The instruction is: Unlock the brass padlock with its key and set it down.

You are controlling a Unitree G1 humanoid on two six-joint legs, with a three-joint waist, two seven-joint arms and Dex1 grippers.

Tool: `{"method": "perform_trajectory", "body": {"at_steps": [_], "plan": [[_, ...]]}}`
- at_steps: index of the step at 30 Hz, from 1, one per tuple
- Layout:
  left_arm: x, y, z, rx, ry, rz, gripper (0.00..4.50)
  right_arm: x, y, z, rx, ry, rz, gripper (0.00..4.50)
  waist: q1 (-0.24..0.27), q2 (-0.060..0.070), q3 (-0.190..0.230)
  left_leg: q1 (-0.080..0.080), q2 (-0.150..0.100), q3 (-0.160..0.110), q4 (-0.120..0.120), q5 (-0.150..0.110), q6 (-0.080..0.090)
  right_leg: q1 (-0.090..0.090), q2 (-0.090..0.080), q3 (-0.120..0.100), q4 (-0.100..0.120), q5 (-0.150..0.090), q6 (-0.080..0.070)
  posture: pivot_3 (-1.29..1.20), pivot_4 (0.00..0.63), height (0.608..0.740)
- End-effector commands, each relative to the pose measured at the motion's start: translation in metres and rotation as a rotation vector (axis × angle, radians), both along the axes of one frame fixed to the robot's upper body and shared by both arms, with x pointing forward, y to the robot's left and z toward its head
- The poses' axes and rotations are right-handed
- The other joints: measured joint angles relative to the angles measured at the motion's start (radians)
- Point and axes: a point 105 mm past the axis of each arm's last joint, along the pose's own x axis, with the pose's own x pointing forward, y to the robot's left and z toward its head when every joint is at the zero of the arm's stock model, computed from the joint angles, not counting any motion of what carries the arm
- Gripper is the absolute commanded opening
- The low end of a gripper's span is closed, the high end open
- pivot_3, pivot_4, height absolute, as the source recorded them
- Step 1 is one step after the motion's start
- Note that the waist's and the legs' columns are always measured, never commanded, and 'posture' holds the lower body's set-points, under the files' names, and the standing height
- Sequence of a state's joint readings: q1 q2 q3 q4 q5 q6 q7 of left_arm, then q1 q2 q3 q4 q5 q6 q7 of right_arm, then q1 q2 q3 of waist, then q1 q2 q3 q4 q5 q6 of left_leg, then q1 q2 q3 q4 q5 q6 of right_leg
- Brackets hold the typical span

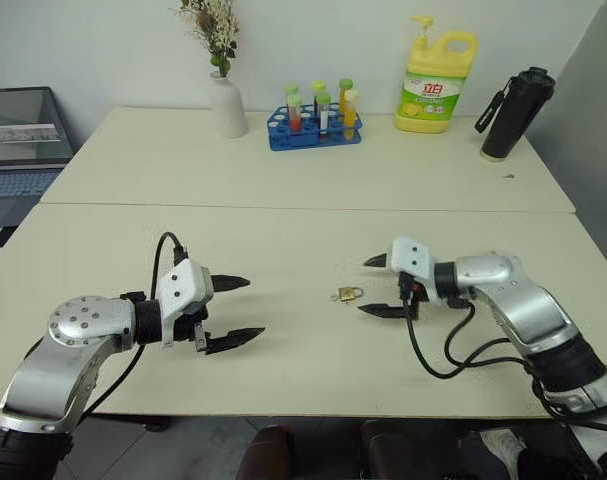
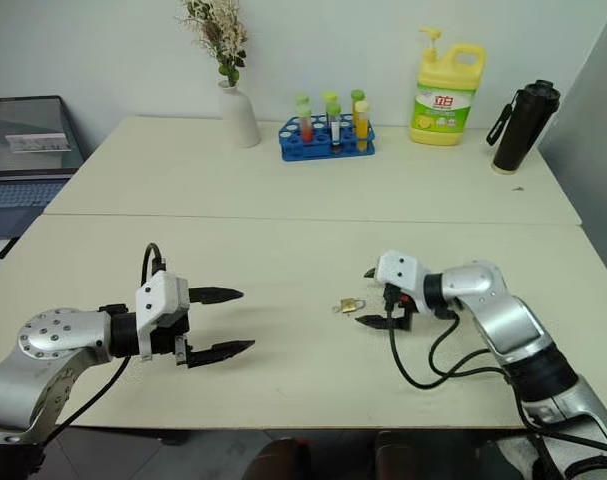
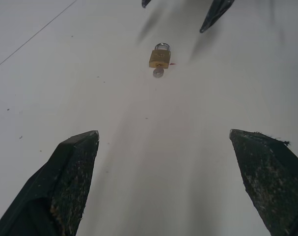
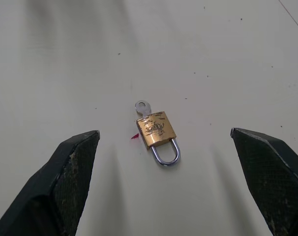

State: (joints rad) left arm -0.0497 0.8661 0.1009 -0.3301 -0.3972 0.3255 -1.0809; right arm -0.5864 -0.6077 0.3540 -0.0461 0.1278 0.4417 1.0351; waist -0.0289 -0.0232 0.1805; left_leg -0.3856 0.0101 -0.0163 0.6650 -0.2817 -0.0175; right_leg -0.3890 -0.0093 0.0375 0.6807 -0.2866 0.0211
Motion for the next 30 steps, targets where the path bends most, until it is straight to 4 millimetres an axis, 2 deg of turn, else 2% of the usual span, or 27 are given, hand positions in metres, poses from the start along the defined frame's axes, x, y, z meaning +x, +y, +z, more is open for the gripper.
{"method": "perform_trajectory", "body": {"at_steps": [1, 6, 10, 27, 30], "plan": [[0.002, -0.002, 0.003, 0.011, -0.039, -0.014, 4.48, 0.010, 0.001, -0.004, -0.041, 0.010, -0.030, 4.50, -0.001, 0.000, 0.000, 0.000, 0.000, 0.000, 0.000, 0.000, 0.000, 0.000, 0.000, 0.000, 0.000, 0.000, 0.000, 0.00, 0.150, 0.740], [0.001, -0.002, -0.001, 0.017, -0.041, -0.016, 4.48, 0.007, 0.007, -0.013, -0.065, 0.041, 0.007, 4.50, 0.000, 0.000, 0.000, 0.000, 0.000, 0.000, 0.000, 0.000, 0.000, 0.000, 0.000, 0.000, 0.000, 0.000, 0.000, 0.00, 0.150, 0.740], [0.001, -0.003, -0.004, 0.021, -0.042, -0.018, 4.48, 0.014, 0.010, -0.017, -0.059, 0.040, -0.028, 4.50, -0.001, 0.000, 0.000, 0.000, 0.000, 0.000, 0.000, 0.000, 0.000, 0.000, 0.000, 0.000, 0.000, 0.000, 0.000, 0.00, 0.150, 0.740], [0.001, -0.005, -0.013, 0.028, -0.037, -0.024, 4.48, 0.014, 0.021, -0.025, -0.066, 0.045, 0.004, 4.50, -0.003, 0.000, 0.000, 0.000, 0.000, 0.000, 0.000, 0.000, 0.000, 0.000, 0.000, 0.000, 0.001, 0.000, 0.000, 0.00, 0.150, 0.740], [0.001, -0.004, -0.014, 0.030, -0.034, -0.028, 4.50, 0.012, 0.025, -0.027, -0.060, 0.057, 0.013, 3.93, -0.004, 0.000, 0.000, 0.001, 0.000, 0.000, 0.000, 0.000, 0.000, 0.000, 0.000, 0.000, 0.001, 0.000, 0.000, 0.00, 0.150, 0.740]]}}
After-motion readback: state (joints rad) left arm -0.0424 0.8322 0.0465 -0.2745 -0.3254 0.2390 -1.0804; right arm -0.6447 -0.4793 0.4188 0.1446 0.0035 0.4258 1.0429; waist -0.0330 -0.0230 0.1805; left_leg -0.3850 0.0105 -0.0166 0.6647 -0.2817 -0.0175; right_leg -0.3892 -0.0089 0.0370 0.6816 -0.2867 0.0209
